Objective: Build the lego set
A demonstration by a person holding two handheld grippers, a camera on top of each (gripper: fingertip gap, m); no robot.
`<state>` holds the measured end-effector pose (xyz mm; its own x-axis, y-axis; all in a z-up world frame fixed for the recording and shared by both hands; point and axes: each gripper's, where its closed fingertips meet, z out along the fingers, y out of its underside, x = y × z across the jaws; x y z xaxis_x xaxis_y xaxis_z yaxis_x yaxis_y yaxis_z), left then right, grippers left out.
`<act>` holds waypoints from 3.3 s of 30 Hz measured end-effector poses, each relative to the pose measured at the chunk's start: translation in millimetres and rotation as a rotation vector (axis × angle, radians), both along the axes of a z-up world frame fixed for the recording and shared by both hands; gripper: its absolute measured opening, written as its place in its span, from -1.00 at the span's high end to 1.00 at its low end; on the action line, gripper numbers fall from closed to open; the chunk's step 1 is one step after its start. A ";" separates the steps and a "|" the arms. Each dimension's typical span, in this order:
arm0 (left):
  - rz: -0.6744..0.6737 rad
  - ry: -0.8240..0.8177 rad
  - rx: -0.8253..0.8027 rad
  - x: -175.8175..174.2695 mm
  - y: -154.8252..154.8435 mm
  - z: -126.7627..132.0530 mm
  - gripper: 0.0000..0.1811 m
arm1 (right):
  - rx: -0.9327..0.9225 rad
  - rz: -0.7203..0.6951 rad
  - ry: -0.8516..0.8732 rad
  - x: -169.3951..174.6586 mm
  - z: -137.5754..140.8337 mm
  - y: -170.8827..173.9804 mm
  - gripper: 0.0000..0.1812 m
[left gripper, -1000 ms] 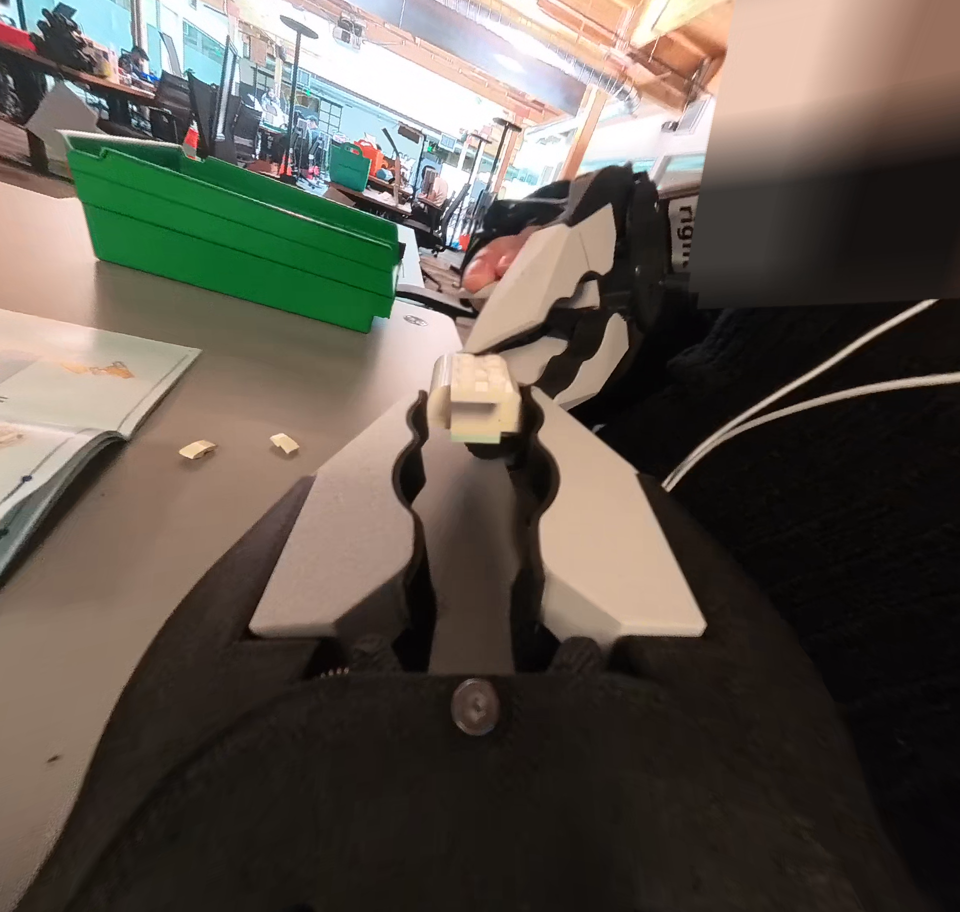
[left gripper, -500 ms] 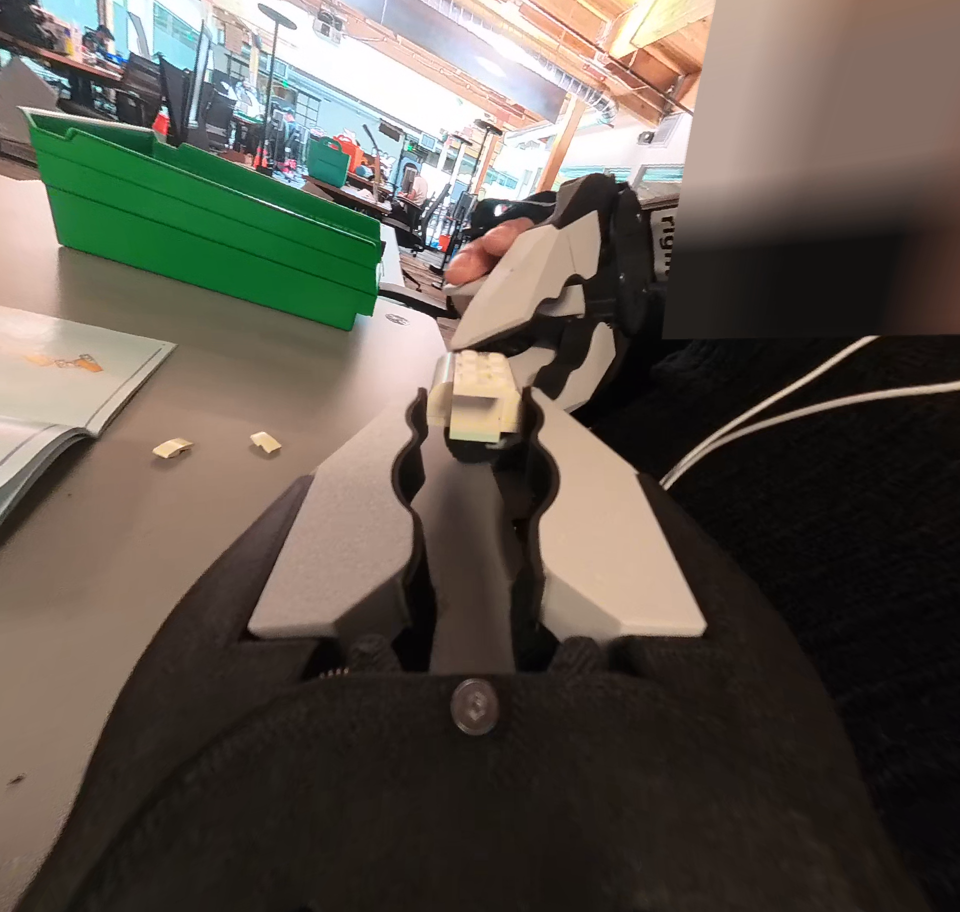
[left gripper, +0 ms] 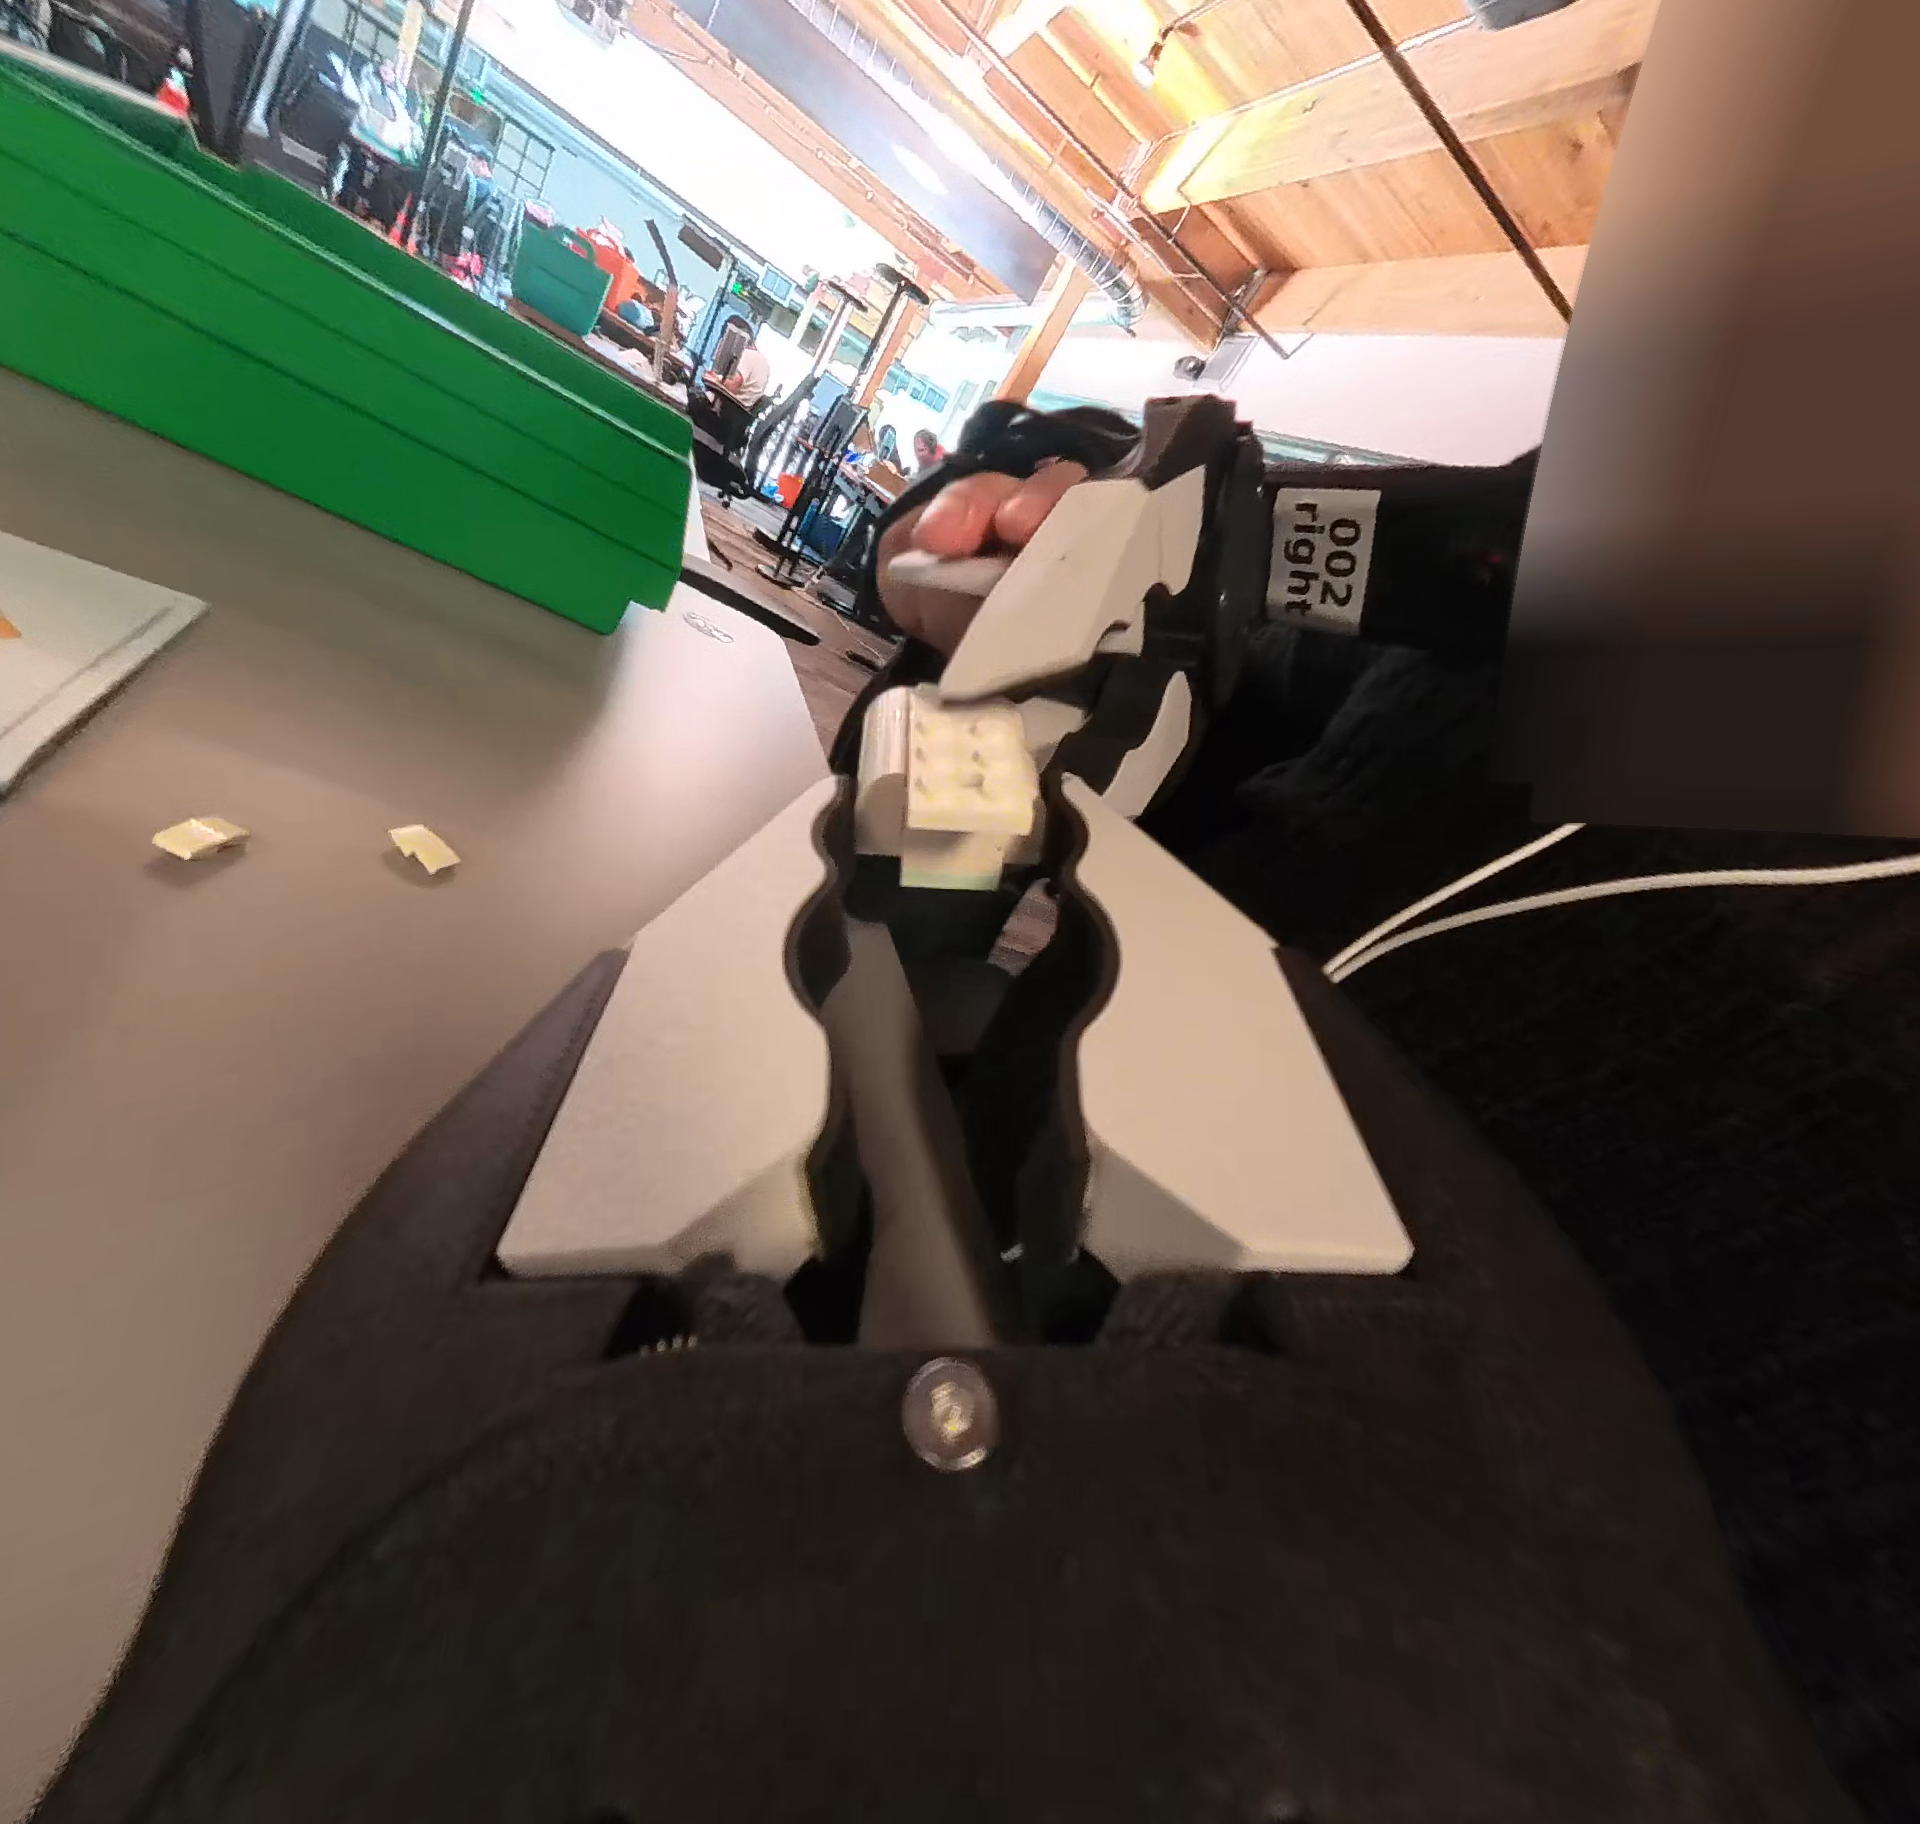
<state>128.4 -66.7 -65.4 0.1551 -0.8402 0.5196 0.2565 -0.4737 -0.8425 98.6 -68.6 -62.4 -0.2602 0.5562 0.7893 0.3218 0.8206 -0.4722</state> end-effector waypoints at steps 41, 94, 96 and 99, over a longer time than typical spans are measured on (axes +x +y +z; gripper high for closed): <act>-0.350 -0.254 -0.376 8.6 -19.6 -3.7 0.62 | -0.183 0.090 0.001 3.9 -9.3 -8.9 0.75; -0.175 -0.289 -0.619 6.3 18.3 -24.7 0.72 | -0.473 0.105 0.198 8.8 -20.7 14.4 0.80; -0.199 -0.294 -0.610 6.1 15.0 -23.3 0.81 | -0.457 0.090 0.222 8.8 -20.8 15.6 1.00; -0.143 -0.286 -0.564 4.0 17.5 -21.6 0.91 | -0.465 0.081 0.217 10.4 -24.7 20.7 1.00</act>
